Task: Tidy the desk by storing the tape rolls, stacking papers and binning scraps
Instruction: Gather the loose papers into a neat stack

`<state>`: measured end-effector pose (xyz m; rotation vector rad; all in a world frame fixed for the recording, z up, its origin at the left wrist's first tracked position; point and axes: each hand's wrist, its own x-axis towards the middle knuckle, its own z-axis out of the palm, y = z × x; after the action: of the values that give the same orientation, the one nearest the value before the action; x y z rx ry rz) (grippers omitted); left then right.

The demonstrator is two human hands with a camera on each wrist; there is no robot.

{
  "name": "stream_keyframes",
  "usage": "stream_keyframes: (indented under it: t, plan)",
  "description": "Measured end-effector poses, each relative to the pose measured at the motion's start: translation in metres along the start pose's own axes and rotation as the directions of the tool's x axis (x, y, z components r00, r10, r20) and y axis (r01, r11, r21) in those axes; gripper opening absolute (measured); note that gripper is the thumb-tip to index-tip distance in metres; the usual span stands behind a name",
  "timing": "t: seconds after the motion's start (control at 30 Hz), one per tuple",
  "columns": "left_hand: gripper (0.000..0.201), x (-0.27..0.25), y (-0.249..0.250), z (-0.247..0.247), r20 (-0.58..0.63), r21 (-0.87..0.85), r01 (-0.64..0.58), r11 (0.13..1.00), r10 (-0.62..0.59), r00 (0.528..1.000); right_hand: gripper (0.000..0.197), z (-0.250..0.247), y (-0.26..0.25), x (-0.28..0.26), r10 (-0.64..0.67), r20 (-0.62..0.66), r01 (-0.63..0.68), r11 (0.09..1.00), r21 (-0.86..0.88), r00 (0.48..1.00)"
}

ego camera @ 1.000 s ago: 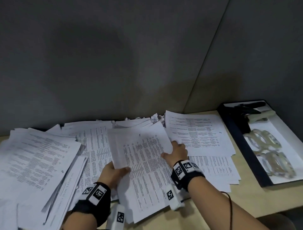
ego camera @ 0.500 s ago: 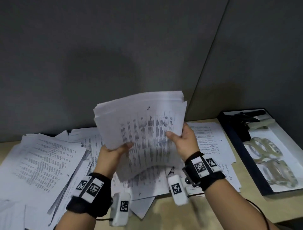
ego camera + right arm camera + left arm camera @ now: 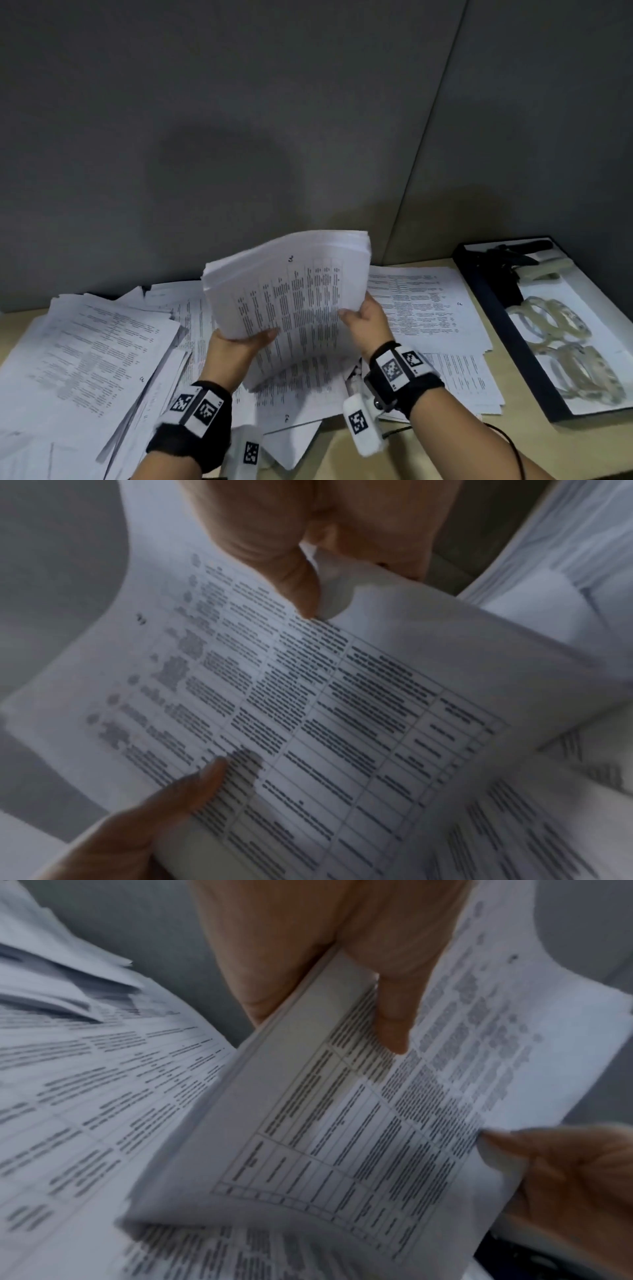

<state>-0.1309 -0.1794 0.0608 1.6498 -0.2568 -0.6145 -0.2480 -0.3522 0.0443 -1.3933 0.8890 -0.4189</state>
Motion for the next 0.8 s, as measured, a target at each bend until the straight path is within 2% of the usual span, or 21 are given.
stream_keyframes:
  t: [0.13, 0.27, 0.4, 0.47, 0.53, 0.6, 0.7, 0.8]
  plan:
    - [0.021, 0.006, 0.002, 0.004, -0.003, 0.067, -0.038, 0.997, 0.038, 0.999, 0.041, -0.006, -0.011, 0.003, -0.023, 0.026, 0.022, 0.999, 0.024, 0.999]
    - [0.013, 0.011, 0.001, 0.008, -0.053, 0.14, 0.004, 0.99, 0.004, 0.999, 0.03, -0.019, -0.016, 0.016, -0.082, 0.067, 0.085, 0.995, -0.042, 0.994]
    - [0.012, 0.009, -0.011, 0.006, -0.122, 0.185, 0.09, 0.979, -0.068, 0.99, 0.03, -0.049, 0.002, 0.031, 0.01, -0.024, -0.016, 0.973, -0.23, 1.0]
    - [0.015, 0.009, -0.023, 0.002, -0.142, 0.199, 0.152, 0.968, -0.125, 0.982, 0.032, -0.07, 0.019, 0.034, 0.058, -0.082, -0.088, 0.898, -0.431, 0.995]
    - [0.016, 0.008, -0.034, -0.001, -0.139, 0.213, 0.217, 0.953, -0.19, 0.972, 0.037, -0.084, 0.037, 0.035, 0.097, -0.085, -0.129, 0.752, -0.646, 0.992]
    - [0.019, 0.006, -0.045, -0.001, -0.129, 0.221, 0.273, 0.936, -0.249, 0.96, 0.053, -0.088, 0.053, 0.035, 0.132, -0.031, -0.106, 0.609, -0.786, 0.991]
    - [0.022, 0.007, -0.059, 0.002, -0.134, 0.205, 0.332, 0.921, -0.309, 0.941, 0.073, -0.081, 0.071, 0.036, 0.153, 0.055, -0.02, 0.452, -0.892, 0.987]
    - [0.016, 0.009, -0.067, 0.007, -0.18, 0.207, 0.367, 0.907, -0.334, 0.925, 0.086, -0.072, 0.082, 0.041, 0.18, 0.095, 0.016, 0.397, -0.918, 0.979]
